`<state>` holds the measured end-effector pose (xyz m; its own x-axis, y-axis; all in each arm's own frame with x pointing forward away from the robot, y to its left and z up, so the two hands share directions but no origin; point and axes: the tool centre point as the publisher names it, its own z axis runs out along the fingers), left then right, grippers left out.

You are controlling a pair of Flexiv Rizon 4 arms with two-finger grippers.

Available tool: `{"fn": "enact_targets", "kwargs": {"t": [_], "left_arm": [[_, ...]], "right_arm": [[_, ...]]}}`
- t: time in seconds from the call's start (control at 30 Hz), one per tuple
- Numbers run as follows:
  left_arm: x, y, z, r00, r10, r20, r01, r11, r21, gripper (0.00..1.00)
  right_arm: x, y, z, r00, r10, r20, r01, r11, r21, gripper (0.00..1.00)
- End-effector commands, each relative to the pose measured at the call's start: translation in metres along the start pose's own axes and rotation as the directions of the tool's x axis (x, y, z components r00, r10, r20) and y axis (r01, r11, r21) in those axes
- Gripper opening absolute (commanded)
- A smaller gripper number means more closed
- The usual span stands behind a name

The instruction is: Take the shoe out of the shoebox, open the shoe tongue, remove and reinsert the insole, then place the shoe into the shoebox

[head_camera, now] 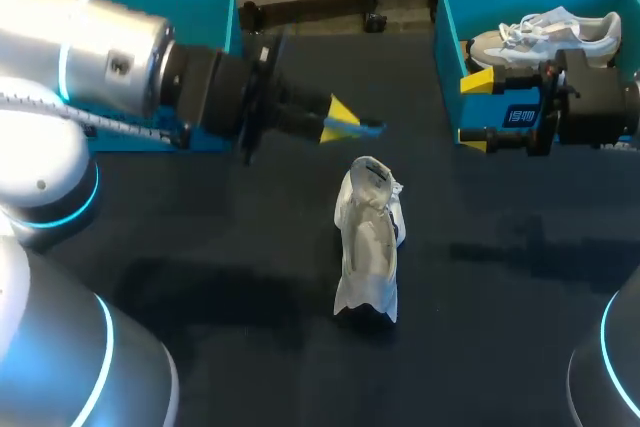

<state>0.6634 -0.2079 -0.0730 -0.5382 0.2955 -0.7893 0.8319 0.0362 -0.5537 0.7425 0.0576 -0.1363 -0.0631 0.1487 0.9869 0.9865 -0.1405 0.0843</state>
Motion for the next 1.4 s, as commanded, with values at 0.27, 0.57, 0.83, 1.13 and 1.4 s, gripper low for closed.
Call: {"fn": "enact_targets", "kwargs": {"t": [0.27,0.57,0.83,1.13,1.4], "left_arm": [[0.044,0.015,0.008,0.76,0.632,0.15,-0.605,0.773,-0.193,0.0],[0.044,0.015,0.008,0.76,0.632,0.15,-0.605,0.773,-0.193,0.0],[0.049,0.024,0.011,0.725,0.671,0.157,-0.643,0.74,-0.197,0.0],[0.049,0.038,0.017,0.669,0.732,0.132,-0.7,0.68,-0.221,0.0],[0.036,0.055,0.02,0.65,0.748,0.136,-0.709,0.661,-0.244,0.0]], "right_arm": [[-0.001,-0.001,0.001,1.0,0.0,0.0,0.0,1.0,-0.002,1.0],[-0.001,-0.001,0.001,1.0,0.0,0.0,0.0,1.0,-0.002,1.0],[-0.001,-0.001,0.001,1.0,0.0,0.0,0.0,1.0,-0.002,1.0],[0.003,-0.002,0.008,1.0,0.004,0.005,-0.004,1.0,0.008,1.0],[0.004,-0.007,0.029,1.0,0.019,0.008,-0.019,0.999,0.032,1.0]]}}
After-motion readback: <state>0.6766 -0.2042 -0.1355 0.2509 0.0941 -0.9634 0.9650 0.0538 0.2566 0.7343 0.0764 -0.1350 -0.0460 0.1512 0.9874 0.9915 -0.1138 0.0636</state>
